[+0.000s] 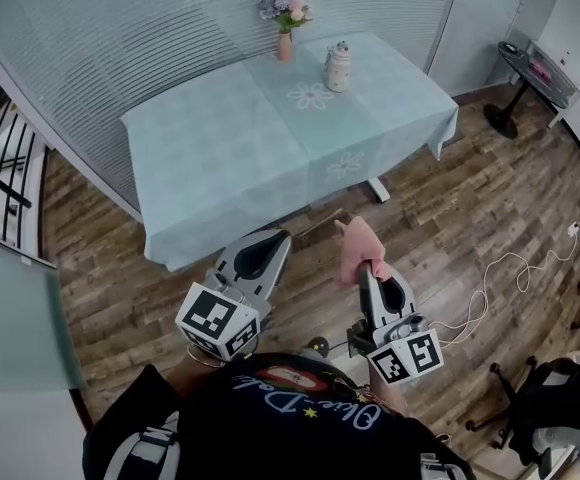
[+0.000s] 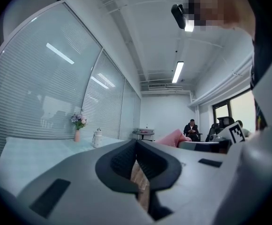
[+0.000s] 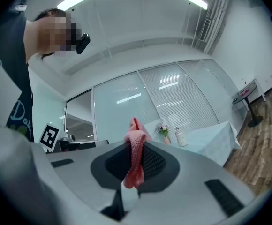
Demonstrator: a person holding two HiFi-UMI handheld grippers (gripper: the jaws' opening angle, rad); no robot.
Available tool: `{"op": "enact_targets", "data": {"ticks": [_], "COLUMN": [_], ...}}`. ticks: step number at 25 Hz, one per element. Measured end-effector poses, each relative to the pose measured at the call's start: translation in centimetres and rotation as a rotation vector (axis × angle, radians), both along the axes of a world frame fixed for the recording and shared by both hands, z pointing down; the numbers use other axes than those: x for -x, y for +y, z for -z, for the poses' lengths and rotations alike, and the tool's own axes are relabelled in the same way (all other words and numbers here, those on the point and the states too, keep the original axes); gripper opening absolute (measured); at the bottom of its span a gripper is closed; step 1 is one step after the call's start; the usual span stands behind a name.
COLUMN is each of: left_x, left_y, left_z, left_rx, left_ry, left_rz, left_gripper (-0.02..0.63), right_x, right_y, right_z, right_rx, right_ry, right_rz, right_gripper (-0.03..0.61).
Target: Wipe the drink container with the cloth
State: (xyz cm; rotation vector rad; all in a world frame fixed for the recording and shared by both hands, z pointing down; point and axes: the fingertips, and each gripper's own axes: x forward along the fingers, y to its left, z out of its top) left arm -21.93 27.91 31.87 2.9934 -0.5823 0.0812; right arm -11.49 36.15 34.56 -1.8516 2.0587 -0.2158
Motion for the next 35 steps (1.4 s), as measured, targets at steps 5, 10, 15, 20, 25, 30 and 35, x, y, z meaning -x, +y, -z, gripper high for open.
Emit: {"op": "enact_targets", "data": {"ticks": [5,10,15,20,25,30,35], "left_x": [-2.3,-4.5,-5.9,-7.2,-10.0,-13.7,-16.3], "left_y": [0.1,0.7,0.7,-0.8,-3.6,-7.4,-13.4], "left_z": [-0.4,-0.3,-1.0,-1.5,-2.1,-1.9,-2.5], "left_rx": [0.018,0.021,0.033,0.044,0.067,0.057,0.086], "left_ry": [0.007,0.008,-0.001,0.003,0.03,0.066,0.074], "left_rz": [0.014,0.007,0.002,-0.006,-0.046,-0.12,-0.14], "left_gripper": [0.005,0.005,0.005,0.005,0.005,0.005,0.005], "right_x": [-4.4,-7.8,-9.4,-10.1,-11.3,-13.3,-14.9], "right_y": [1.1,2.3,2.9,1.8,-0.5,-4.2,-9.4], "right_z": [-0.1,0.1,-0.9,-1.7,-1.2,-1.1,-0.9], "right_rx": [-0.005,-0.024,-0.012,0.009,0.01,0.021,0.04], "right_ry": [-0.002,-0.016,-0.023,-0.028,0.009,0.042,0.055], "right_rz": [-0.061,-0.109,-0.132,-0.126,-0.142,-0.174,-0.192], "right_gripper": [0.025,0.025,0.025,0.025,0.025,0.025,0.025]}}
